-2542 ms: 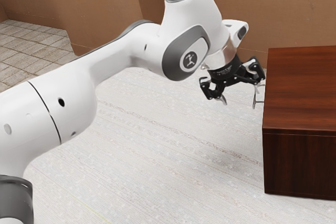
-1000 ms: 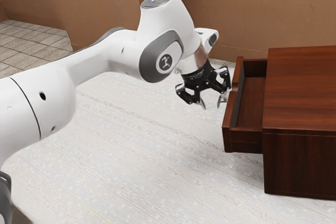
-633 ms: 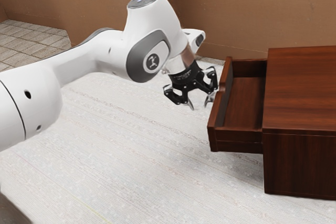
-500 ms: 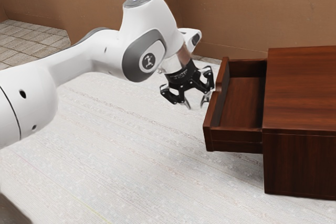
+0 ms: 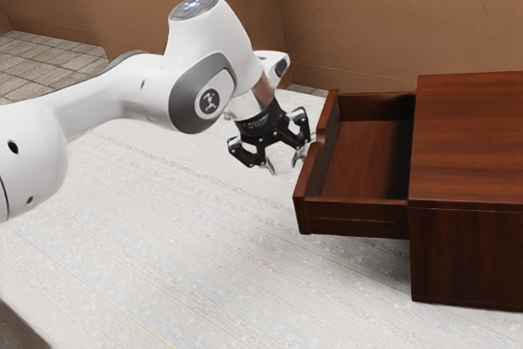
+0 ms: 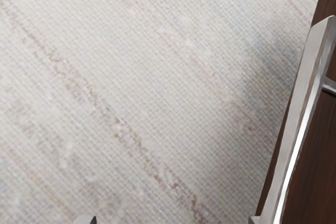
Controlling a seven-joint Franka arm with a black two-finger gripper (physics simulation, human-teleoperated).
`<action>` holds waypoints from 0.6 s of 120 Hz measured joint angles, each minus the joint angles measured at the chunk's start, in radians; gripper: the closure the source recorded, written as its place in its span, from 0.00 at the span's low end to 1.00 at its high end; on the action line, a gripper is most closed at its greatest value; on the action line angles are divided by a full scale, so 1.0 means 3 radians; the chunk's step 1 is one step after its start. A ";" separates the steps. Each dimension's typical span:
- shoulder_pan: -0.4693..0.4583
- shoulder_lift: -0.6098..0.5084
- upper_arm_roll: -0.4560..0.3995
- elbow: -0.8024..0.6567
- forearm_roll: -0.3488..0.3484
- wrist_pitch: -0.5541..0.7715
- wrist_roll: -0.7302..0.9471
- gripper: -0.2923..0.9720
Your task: Pull the drawer handle with one arm to open the drawer
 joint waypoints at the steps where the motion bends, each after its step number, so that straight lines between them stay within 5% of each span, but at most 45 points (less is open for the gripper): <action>1: 0.0003 -0.0004 0.0000 -0.0006 0.0000 0.0002 0.0000 0.52; 72: 0.0060 -0.0173 0.0004 -0.0184 0.0001 0.0114 0.0000 0.49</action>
